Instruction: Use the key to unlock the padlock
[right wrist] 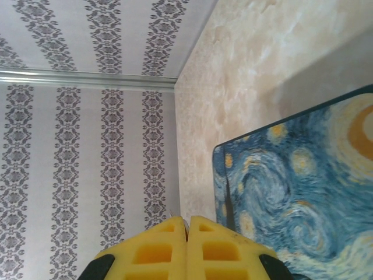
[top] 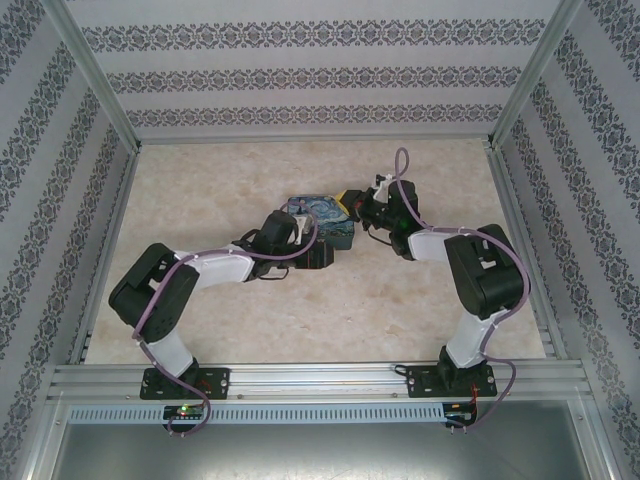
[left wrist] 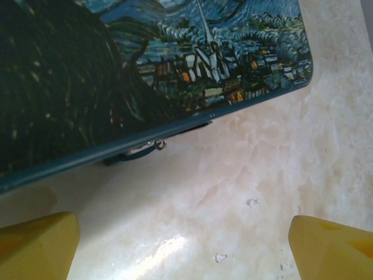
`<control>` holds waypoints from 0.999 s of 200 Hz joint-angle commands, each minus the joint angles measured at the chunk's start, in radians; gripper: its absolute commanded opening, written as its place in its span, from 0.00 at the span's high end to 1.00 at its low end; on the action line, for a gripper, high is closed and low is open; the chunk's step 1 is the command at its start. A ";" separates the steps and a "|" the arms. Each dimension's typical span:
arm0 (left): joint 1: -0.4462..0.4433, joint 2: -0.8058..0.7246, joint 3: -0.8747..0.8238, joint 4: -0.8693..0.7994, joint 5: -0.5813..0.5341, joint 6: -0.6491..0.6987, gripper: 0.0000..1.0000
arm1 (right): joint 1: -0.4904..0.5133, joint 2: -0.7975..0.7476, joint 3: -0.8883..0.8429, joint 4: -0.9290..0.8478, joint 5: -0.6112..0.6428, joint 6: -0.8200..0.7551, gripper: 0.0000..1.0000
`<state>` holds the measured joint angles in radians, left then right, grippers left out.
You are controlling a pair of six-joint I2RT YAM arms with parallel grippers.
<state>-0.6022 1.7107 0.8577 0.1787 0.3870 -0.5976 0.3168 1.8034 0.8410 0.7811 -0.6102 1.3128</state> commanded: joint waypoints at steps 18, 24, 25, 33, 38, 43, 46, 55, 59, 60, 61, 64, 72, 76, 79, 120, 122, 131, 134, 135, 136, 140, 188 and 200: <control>-0.011 0.063 0.034 0.096 -0.024 0.069 0.09 | 0.012 0.051 0.043 0.070 0.004 0.025 1.00; -0.012 0.070 0.034 0.105 -0.036 0.074 0.09 | 0.013 0.055 0.046 0.070 0.004 0.024 1.00; -0.011 0.071 0.033 0.108 -0.038 0.075 0.09 | 0.012 0.055 0.047 0.070 0.003 0.024 1.00; -0.011 0.079 0.030 0.124 -0.055 0.085 0.09 | 0.010 0.060 0.051 0.069 0.003 0.025 1.00; -0.011 0.085 0.029 0.132 -0.064 0.091 0.10 | 0.011 0.063 0.052 0.069 0.001 0.025 1.00; -0.011 0.089 0.030 0.138 -0.072 0.097 0.10 | 0.010 0.066 0.055 0.067 0.001 0.025 1.00; -0.012 0.092 0.030 0.141 -0.078 0.101 0.10 | 0.010 0.069 0.055 0.068 0.000 0.026 1.00; -0.011 0.101 0.031 0.149 -0.086 0.114 0.10 | 0.009 0.074 0.058 0.070 -0.001 0.028 1.00; -0.011 0.104 0.031 0.156 -0.088 0.118 0.11 | 0.008 0.076 0.058 0.070 -0.002 0.029 1.00; -0.011 0.105 0.032 0.156 -0.089 0.119 0.11 | 0.008 0.076 0.058 0.070 -0.002 0.029 1.00; -0.011 0.106 0.031 0.158 -0.090 0.119 0.11 | 0.008 0.077 0.058 0.070 -0.003 0.029 1.00; -0.011 0.108 0.031 0.162 -0.091 0.122 0.11 | 0.009 0.079 0.059 0.072 -0.003 0.029 1.00; -0.013 0.114 0.031 0.171 -0.099 0.127 0.11 | 0.008 0.083 0.059 0.073 -0.003 0.031 1.00; -0.012 0.116 0.031 0.174 -0.102 0.130 0.11 | 0.008 0.083 0.059 0.073 -0.003 0.031 1.00; -0.011 0.118 0.030 0.178 -0.104 0.131 0.11 | 0.008 0.084 0.058 0.073 -0.003 0.031 1.00; -0.014 0.139 0.029 0.227 -0.112 0.125 0.13 | 0.008 0.094 0.058 0.073 -0.006 0.036 1.00; -0.014 0.141 0.029 0.230 -0.111 0.124 0.13 | 0.007 0.094 0.058 0.073 -0.008 0.036 1.00; -0.017 0.149 0.031 0.242 -0.108 0.117 0.13 | 0.007 0.096 0.057 0.073 -0.008 0.037 1.00; -0.019 0.151 0.032 0.245 -0.107 0.115 0.13 | 0.007 0.096 0.056 0.073 -0.008 0.037 1.00; -0.019 0.151 0.031 0.246 -0.107 0.114 0.13 | 0.007 0.096 0.056 0.073 -0.009 0.037 1.00; -0.020 0.152 0.032 0.249 -0.107 0.113 0.13 | 0.007 0.095 0.056 0.073 -0.009 0.037 1.00; -0.022 0.156 0.033 0.254 -0.108 0.110 0.13 | 0.007 0.096 0.056 0.073 -0.008 0.038 1.00; -0.030 0.185 0.057 0.294 -0.077 0.079 0.13 | 0.010 0.094 0.055 0.068 -0.007 0.036 1.00; -0.030 0.185 0.060 0.309 -0.069 0.067 0.13 | 0.010 0.093 0.053 0.066 -0.006 0.036 1.00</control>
<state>-0.6159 1.8751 0.8921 0.4114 0.2878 -0.5072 0.3187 1.8866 0.8780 0.8192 -0.6109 1.3399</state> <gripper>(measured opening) 0.868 0.059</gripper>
